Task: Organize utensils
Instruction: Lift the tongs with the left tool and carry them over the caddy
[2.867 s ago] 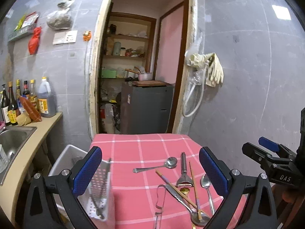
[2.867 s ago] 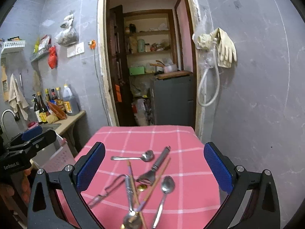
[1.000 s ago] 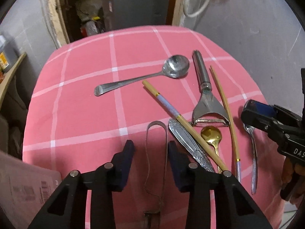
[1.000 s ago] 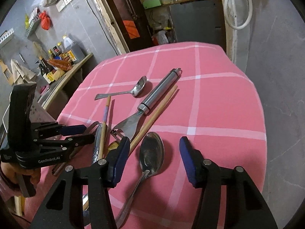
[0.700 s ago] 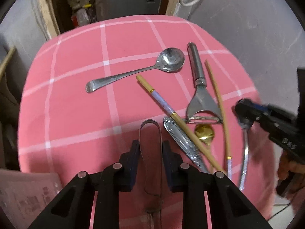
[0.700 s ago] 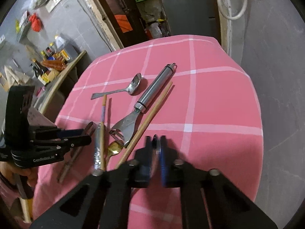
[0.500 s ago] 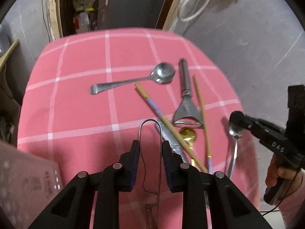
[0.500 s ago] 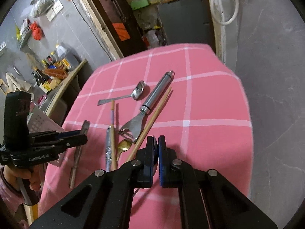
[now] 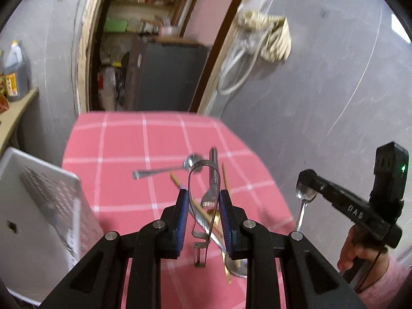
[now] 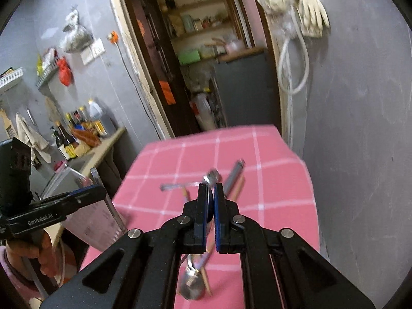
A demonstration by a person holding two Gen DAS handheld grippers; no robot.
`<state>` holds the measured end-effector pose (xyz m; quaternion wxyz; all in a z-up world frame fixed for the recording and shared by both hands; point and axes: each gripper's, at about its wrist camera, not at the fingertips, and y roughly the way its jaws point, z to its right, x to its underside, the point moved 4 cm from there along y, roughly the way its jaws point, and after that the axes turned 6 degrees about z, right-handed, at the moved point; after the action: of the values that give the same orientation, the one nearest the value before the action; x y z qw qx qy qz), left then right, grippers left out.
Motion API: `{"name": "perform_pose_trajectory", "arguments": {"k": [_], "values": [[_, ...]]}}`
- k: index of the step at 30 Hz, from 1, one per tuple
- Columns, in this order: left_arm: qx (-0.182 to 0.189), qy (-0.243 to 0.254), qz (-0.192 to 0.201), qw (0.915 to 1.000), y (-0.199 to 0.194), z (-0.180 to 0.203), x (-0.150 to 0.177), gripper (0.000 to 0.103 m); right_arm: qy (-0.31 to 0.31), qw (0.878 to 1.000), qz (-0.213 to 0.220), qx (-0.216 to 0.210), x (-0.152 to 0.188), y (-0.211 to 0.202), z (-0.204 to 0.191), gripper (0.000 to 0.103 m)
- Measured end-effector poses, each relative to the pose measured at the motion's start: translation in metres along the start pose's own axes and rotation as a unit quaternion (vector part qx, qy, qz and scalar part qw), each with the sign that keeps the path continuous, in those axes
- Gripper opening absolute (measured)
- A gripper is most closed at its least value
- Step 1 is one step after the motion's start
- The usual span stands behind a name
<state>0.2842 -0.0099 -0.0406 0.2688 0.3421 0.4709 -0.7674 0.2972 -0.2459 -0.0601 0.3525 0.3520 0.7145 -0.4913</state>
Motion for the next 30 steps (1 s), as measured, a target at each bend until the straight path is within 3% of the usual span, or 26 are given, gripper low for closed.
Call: {"name": "perform_pose_trajectory", "arguments": {"k": [7, 15, 22, 30], "values": [[-0.009, 0.006, 0.068, 0.9976, -0.056, -0.010, -0.045, 0.023, -0.037, 0.997, 0.058, -0.023, -0.042, -0.015, -0.053, 0.005], [-0.044, 0.002, 0.121, 0.9918, -0.123, -0.040, -0.080, 0.023, -0.057, 0.989, 0.107, -0.087, -0.071, -0.009, -0.128, 0.005], [-0.093, 0.001, 0.147, 0.9847, -0.154, -0.065, -0.079, 0.022, -0.062, 0.984, 0.104, -0.133, -0.062, 0.019, -0.181, 0.005], [-0.098, -0.019, 0.157, 0.9826, -0.149, -0.091, -0.051, 0.023, -0.108, 0.977, 0.096, -0.158, -0.036, 0.044, -0.220, 0.005]]}}
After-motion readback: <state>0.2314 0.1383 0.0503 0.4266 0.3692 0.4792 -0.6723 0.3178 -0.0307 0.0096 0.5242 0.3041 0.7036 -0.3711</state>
